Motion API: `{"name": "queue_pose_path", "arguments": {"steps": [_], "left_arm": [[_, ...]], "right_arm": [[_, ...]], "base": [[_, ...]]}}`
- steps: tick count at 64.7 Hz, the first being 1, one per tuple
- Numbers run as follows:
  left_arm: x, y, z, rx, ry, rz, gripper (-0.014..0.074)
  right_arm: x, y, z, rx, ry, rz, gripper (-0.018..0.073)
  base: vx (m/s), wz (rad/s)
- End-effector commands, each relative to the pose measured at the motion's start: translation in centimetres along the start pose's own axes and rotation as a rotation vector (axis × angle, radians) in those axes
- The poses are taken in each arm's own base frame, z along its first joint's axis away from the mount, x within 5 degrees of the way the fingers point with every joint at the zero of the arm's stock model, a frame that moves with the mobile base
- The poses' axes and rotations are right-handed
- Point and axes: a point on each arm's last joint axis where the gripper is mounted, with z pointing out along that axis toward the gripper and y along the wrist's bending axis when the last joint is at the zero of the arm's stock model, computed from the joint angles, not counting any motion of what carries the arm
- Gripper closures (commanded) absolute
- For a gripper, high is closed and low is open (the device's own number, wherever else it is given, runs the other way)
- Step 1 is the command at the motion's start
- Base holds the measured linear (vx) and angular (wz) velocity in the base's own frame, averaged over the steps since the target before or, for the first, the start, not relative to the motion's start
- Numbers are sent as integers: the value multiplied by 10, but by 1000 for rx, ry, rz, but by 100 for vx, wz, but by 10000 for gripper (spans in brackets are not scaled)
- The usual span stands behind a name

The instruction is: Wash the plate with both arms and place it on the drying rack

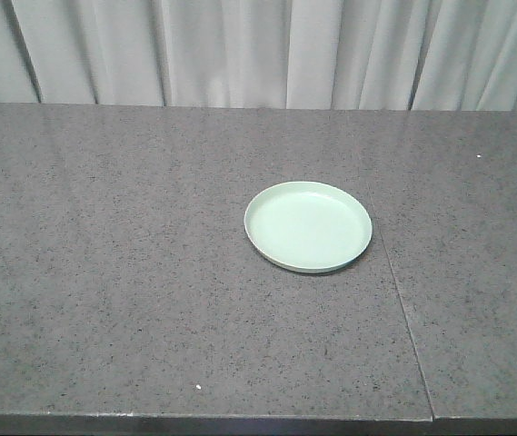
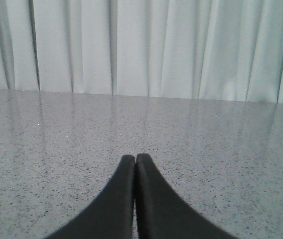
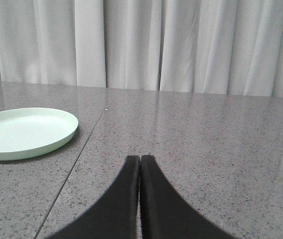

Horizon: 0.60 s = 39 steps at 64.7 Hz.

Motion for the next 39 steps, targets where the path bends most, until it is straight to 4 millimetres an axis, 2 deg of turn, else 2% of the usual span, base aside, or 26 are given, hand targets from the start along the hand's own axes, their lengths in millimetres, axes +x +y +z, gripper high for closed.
{"name": "queue_pose_path", "arguments": {"steps": [1, 39], "left_arm": [[-17, -1, -3, 7, -116, -12, 603], [-17, -1, -3, 7, -116, -12, 603]], "right_arm": [[-7, -1, -1, 16, -81, -7, 564], [-7, -1, -1, 16, -81, -7, 564]], "base": [[0, 0], [0, 0]]}}
